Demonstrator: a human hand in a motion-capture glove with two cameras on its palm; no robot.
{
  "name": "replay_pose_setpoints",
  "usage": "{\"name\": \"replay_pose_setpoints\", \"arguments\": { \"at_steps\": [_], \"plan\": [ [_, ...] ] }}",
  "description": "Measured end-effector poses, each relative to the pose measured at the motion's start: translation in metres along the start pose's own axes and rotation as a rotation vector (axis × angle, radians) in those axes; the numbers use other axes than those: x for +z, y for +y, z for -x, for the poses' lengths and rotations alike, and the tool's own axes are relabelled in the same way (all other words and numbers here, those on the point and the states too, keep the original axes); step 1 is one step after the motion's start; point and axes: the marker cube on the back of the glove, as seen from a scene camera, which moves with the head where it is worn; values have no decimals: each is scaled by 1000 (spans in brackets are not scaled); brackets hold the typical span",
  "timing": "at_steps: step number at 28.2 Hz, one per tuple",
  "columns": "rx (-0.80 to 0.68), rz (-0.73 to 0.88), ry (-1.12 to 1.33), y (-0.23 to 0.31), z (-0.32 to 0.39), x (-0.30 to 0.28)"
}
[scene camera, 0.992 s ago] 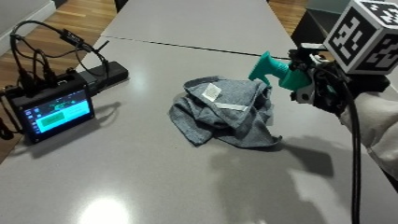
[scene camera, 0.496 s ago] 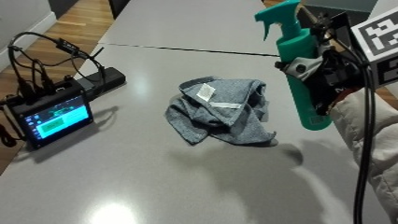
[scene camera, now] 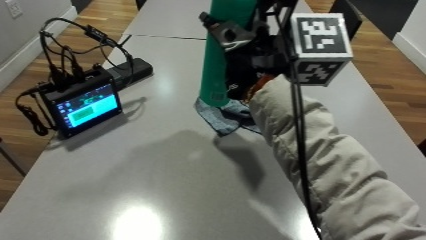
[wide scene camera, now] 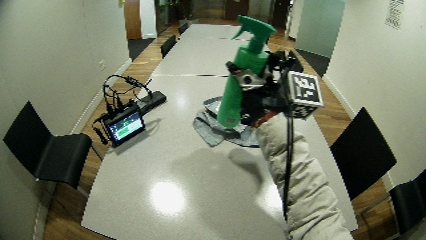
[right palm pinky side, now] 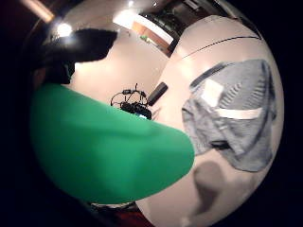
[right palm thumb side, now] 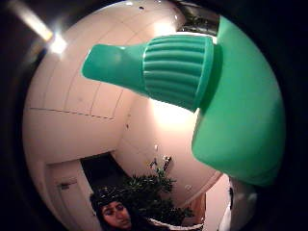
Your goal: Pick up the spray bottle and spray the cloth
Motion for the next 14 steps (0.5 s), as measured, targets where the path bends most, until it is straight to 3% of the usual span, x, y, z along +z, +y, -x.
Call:
{"name": "replay_pose_setpoints", "arguments": {
  "at_steps": [14],
  "plan": [
    [206,111,-35,45,-93,54]
  ]
}}
